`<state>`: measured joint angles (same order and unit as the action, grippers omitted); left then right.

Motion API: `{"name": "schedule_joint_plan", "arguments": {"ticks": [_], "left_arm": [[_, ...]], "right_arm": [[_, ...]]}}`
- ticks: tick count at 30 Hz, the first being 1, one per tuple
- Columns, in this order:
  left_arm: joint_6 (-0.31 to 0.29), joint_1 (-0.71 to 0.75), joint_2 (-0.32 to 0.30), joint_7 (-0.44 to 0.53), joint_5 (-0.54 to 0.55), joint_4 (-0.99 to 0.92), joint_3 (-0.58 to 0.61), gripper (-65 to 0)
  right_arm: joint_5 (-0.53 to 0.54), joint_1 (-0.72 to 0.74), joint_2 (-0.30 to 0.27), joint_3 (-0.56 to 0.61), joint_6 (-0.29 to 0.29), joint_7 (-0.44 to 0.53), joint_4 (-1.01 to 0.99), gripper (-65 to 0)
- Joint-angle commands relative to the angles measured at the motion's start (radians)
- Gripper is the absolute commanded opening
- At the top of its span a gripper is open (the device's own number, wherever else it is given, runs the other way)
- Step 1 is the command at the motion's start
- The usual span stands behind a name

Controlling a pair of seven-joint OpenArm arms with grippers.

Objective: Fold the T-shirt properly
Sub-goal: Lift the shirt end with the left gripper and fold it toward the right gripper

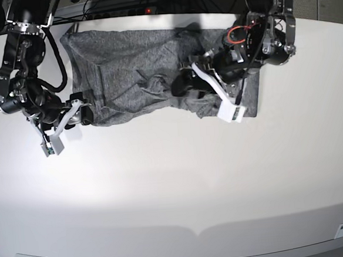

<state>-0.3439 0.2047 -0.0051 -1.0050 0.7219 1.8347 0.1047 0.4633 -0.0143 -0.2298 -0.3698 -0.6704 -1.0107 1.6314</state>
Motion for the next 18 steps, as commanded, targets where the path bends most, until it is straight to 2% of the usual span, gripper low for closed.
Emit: {"name": "schedule_joint_plan", "arguments": {"ticks": [1,3,5,8,14,16,18], "left_arm": [[-0.062,-0.015,0.004,-0.008,0.078,0.018,0.002,-38.4],[-0.143,-0.029,0.004,-0.048,0.196,0.019,0.001,-38.4],[-0.167,-0.05,0.003,-0.073,0.227,0.033,-0.003,-38.4],[-0.169,-0.075,-0.013,-0.087,0.135,0.071,-0.036,-38.4],[-0.169,-0.054,-0.119,-0.068,-0.026,0.095,-0.154,-38.4],[-0.169,-0.027,-0.149,-0.032,-0.06,0.09,-0.175,-38.4],[-0.169,0.01,-0.168,0.046,-0.099,0.084,-0.175,-38.4]], "right_arm": [[0.013,0.017,-0.011,-0.003,-0.006,0.017,0.016,-32.9],[0.013,0.017,-0.011,-0.003,-0.006,0.018,0.016,-32.9],[0.012,0.016,-0.011,-0.003,-0.006,0.017,0.016,-32.9],[0.013,0.016,-0.011,-0.003,-0.006,0.017,0.016,-32.9],[0.013,0.016,-0.011,-0.003,-0.006,0.017,0.016,-32.9],[0.016,0.017,-0.011,-0.003,-0.006,0.017,0.016,-32.9],[0.02,0.016,-0.011,-0.003,-0.006,0.017,0.016,-32.9]]}}
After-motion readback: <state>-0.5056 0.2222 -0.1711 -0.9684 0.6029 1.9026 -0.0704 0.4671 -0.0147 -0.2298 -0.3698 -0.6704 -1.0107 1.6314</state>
